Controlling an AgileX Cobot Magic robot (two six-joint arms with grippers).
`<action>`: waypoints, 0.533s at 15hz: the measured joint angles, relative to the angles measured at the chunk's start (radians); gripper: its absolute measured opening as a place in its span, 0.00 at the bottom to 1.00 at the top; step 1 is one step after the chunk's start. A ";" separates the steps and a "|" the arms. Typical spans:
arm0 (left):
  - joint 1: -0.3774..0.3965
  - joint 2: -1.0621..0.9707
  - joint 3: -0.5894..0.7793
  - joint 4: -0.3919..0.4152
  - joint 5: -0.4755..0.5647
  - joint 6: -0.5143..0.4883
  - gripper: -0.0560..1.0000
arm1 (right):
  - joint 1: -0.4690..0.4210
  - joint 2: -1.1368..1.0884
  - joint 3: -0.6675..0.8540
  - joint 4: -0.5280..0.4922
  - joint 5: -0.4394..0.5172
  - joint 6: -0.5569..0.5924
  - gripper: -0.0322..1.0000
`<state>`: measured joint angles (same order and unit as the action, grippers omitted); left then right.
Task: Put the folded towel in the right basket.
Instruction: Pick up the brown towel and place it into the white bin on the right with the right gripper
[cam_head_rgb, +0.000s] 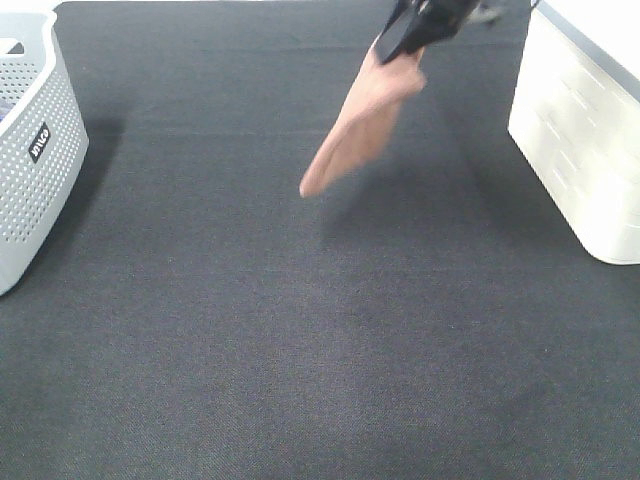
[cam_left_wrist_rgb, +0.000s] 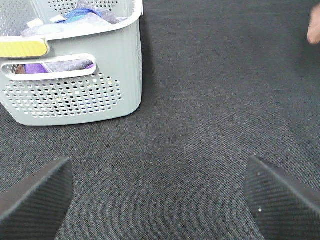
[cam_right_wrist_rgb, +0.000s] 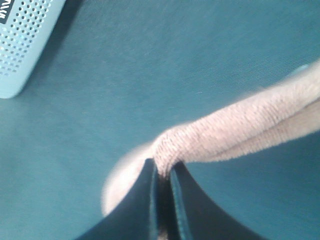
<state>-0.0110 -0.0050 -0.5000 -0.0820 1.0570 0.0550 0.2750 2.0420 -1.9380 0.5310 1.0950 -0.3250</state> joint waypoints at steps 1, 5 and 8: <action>0.000 0.000 0.000 0.000 0.000 0.000 0.88 | -0.004 -0.043 0.000 -0.060 0.005 0.023 0.04; 0.000 0.000 0.000 0.000 0.000 0.000 0.88 | -0.130 -0.127 0.000 -0.053 0.010 0.046 0.04; 0.000 0.000 0.000 0.000 0.000 0.000 0.88 | -0.326 -0.148 -0.041 0.018 0.010 0.047 0.04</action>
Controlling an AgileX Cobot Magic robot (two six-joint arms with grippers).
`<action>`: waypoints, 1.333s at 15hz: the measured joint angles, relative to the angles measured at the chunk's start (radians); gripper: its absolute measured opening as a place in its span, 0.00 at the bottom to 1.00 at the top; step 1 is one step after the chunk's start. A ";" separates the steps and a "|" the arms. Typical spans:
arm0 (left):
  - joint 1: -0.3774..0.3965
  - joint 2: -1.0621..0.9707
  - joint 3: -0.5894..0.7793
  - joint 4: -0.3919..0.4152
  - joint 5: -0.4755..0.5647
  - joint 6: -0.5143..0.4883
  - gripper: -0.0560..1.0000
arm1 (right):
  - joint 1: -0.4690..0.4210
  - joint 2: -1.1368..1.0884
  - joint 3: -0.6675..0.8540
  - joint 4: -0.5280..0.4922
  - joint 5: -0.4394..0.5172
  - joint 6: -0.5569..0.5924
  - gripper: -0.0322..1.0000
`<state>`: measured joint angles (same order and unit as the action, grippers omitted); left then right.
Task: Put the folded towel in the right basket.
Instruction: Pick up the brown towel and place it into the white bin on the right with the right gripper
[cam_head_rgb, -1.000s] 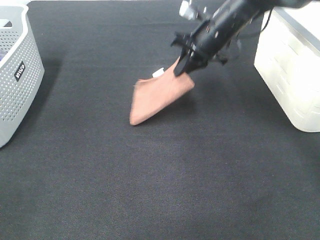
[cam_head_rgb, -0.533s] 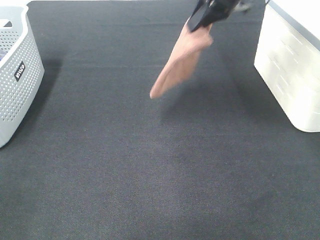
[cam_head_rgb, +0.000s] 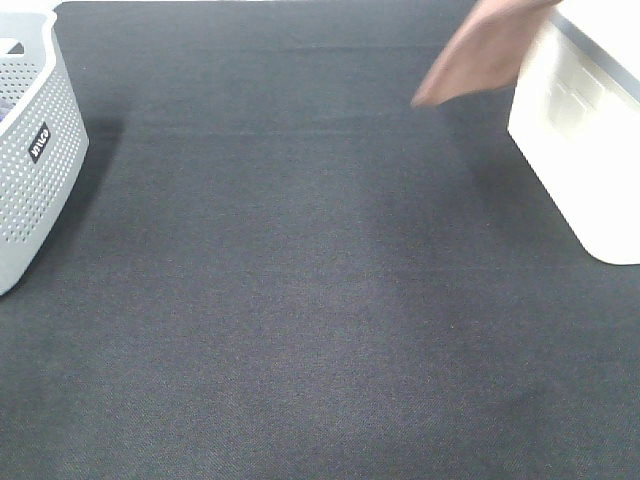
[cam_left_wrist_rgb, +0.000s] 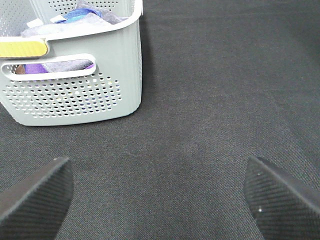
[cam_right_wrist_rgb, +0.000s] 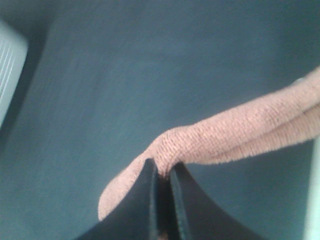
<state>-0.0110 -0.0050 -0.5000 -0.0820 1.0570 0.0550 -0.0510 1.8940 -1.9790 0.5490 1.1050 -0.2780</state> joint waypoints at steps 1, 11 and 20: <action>0.000 0.000 0.000 0.000 0.000 0.000 0.88 | -0.050 0.000 -0.023 0.027 -0.002 0.000 0.04; 0.000 0.000 0.000 0.000 0.000 0.000 0.88 | -0.292 0.021 -0.070 -0.081 0.013 0.000 0.04; 0.000 0.000 0.000 0.000 0.000 0.000 0.88 | -0.292 0.146 -0.070 -0.199 0.067 0.000 0.15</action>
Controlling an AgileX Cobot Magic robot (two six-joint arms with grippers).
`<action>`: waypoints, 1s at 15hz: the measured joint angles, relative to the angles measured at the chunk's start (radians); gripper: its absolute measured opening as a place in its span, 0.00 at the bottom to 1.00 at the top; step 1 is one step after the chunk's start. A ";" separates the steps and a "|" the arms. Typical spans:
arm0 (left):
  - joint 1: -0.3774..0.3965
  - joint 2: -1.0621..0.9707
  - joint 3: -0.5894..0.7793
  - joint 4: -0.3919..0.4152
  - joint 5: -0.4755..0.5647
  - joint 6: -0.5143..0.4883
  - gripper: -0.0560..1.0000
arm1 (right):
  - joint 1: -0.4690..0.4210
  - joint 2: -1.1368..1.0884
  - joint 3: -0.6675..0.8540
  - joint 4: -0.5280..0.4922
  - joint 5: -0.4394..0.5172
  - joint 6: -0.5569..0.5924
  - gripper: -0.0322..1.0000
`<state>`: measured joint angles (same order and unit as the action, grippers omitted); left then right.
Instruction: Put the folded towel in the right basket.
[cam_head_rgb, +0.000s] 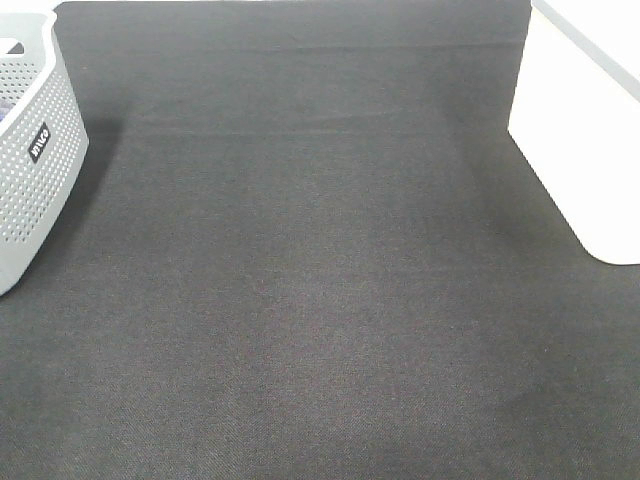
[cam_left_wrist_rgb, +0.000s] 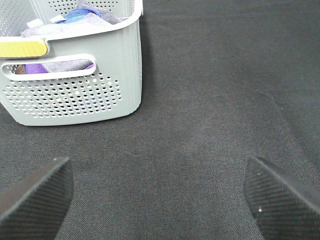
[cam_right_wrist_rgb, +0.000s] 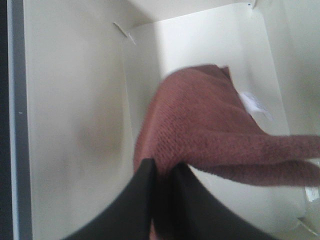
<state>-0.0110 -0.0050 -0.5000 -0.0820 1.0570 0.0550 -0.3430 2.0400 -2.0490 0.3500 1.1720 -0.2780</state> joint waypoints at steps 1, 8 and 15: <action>0.000 0.000 0.000 0.000 0.000 0.000 0.88 | 0.000 -0.001 0.000 0.003 0.000 0.000 0.28; 0.000 0.000 0.000 0.000 0.000 0.000 0.88 | 0.129 -0.093 0.000 -0.060 0.035 0.078 0.66; 0.000 0.000 0.000 0.000 0.000 0.000 0.88 | 0.394 -0.242 0.000 -0.200 0.042 0.263 0.66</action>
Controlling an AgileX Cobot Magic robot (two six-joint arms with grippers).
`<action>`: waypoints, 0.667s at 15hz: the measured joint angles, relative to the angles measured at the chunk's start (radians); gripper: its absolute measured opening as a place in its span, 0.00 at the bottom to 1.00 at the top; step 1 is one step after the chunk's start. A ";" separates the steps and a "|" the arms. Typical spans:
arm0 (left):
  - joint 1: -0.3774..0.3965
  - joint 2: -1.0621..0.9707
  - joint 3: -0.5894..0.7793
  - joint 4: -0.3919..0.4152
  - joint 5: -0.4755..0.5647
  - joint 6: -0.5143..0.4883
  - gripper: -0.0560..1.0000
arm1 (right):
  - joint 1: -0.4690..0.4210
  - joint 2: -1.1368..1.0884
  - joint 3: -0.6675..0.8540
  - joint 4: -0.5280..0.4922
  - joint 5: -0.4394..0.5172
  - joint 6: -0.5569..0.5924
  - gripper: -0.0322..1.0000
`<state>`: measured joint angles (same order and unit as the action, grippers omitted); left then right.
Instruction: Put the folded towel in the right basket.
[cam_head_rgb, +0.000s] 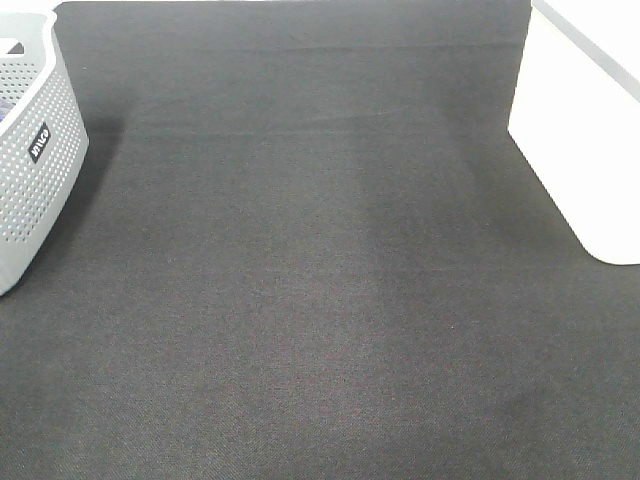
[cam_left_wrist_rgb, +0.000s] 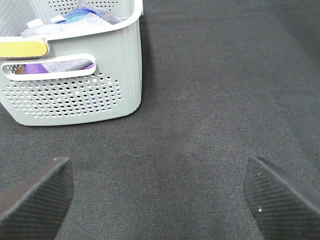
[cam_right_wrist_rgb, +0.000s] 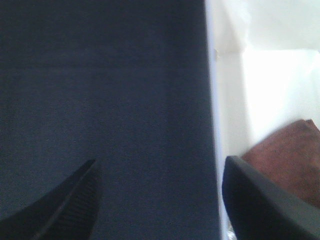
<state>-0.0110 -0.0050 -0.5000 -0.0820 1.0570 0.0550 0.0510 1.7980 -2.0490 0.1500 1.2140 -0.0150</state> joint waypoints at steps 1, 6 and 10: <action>0.000 0.000 0.000 0.000 0.000 0.000 0.88 | 0.030 -0.032 0.006 -0.014 0.000 0.007 0.66; 0.000 0.000 0.000 0.000 0.000 0.000 0.88 | 0.063 -0.241 0.218 -0.044 -0.001 0.033 0.66; 0.000 0.000 0.000 0.000 0.000 0.000 0.88 | 0.063 -0.561 0.664 -0.082 0.000 0.034 0.66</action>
<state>-0.0110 -0.0050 -0.5000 -0.0820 1.0570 0.0550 0.1140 1.2370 -1.3850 0.0680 1.2140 0.0190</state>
